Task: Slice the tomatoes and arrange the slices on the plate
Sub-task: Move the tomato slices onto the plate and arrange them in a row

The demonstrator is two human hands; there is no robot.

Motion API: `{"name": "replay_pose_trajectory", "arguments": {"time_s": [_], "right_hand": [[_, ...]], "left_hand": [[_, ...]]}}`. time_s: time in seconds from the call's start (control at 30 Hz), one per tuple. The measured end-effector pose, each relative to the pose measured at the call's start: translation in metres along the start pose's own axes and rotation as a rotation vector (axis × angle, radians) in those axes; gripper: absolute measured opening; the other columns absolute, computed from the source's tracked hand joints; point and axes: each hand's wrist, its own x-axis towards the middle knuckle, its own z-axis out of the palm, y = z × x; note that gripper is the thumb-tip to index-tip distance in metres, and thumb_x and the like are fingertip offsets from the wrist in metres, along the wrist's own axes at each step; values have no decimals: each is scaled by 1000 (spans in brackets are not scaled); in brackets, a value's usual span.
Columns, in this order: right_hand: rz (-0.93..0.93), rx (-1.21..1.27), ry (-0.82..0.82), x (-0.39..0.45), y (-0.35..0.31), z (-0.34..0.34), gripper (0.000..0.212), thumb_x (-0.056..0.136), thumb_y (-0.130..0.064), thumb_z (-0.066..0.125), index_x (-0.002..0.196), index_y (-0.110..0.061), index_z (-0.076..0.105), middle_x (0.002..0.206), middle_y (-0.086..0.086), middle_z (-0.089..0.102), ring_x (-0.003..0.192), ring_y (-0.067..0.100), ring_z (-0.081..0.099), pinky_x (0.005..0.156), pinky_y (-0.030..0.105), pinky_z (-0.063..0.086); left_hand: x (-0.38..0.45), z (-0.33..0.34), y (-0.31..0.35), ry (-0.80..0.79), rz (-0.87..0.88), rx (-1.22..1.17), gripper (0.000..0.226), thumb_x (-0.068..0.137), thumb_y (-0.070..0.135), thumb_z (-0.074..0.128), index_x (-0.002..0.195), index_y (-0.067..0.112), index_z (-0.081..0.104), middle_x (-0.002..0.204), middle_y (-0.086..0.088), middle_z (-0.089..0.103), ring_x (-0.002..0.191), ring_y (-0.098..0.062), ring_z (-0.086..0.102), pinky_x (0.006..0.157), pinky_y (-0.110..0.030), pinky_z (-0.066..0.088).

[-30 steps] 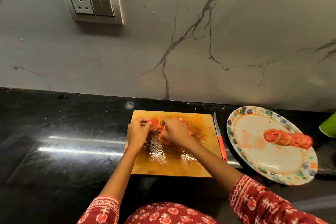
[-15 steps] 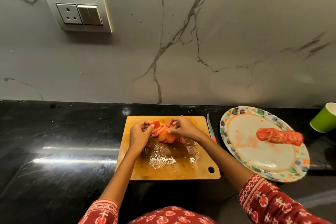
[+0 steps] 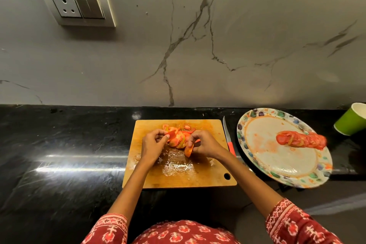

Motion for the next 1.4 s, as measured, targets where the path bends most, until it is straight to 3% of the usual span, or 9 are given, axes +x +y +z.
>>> {"name": "replay_pose_trajectory", "arguments": {"time_s": [0.3, 0.47, 0.53, 0.63, 0.7, 0.97, 1.07, 1.27, 1.4], "right_hand": [[6, 23, 94, -8, 19, 4, 28, 72, -2, 76, 65, -24, 60, 87, -2, 64, 88, 15, 62, 82, 30, 55], [-24, 33, 76, -10, 25, 6, 17, 79, -4, 71, 95, -9, 70, 92, 2, 61, 75, 3, 52, 64, 9, 45], [-38, 17, 76, -11, 25, 4, 16, 82, -6, 68, 97, -8, 71, 92, 0, 58, 73, 3, 47, 63, 8, 42], [-48, 80, 90, -13, 25, -3, 10, 82, -8, 67, 92, -8, 70, 86, -7, 58, 75, 2, 49, 64, 9, 42], [-51, 131, 102, -17, 27, -12, 9, 83, -11, 68, 91, -7, 70, 85, -7, 61, 78, 1, 54, 67, 10, 44], [38, 278, 203, -41, 50, -45, 15, 86, -11, 67, 95, -1, 70, 89, 6, 68, 81, 9, 62, 65, 16, 51], [84, 324, 253, -56, 61, -57, 14, 84, -6, 67, 97, -1, 70, 87, 4, 67, 79, 8, 62, 69, 17, 52], [149, 277, 331, -83, 85, -83, 4, 80, -5, 70, 84, -6, 71, 76, 1, 66, 68, 6, 60, 65, 17, 51], [170, 264, 365, -105, 104, -111, 8, 81, -2, 68, 88, 2, 69, 76, 8, 64, 64, 6, 59, 59, 16, 51]], "left_hand": [[-2, 6, 9, -32, 43, -5, 8, 84, 10, 64, 92, 13, 65, 85, -1, 65, 78, -14, 63, 61, -18, 52], [-5, 10, 10, -76, 53, -13, 8, 85, 8, 63, 91, 12, 64, 86, -2, 64, 76, -12, 62, 54, -12, 50], [-3, 12, 9, -78, 55, -6, 8, 85, 10, 64, 90, 15, 64, 87, -2, 65, 80, -16, 63, 59, -17, 53], [-2, 14, 11, -74, 34, -60, 9, 84, 13, 65, 87, 21, 65, 89, -3, 67, 85, -21, 65, 69, -38, 57], [-1, 20, 18, -80, 28, -87, 9, 83, 15, 66, 88, 23, 67, 93, -2, 67, 88, -20, 63, 74, -41, 56], [0, 59, 48, -176, 58, -119, 7, 85, 14, 64, 90, 19, 66, 88, 7, 64, 80, -4, 61, 68, -20, 52], [-1, 81, 52, -229, 64, -126, 7, 85, 14, 63, 90, 19, 66, 89, 1, 66, 81, -12, 62, 67, -26, 53], [-5, 125, 73, -297, 84, -134, 5, 87, 15, 62, 89, 18, 65, 81, 1, 64, 69, -10, 59, 56, -16, 48], [-9, 154, 80, -342, 71, -139, 10, 87, 13, 62, 84, 22, 64, 77, 3, 63, 65, -7, 56, 50, -13, 45]]}}
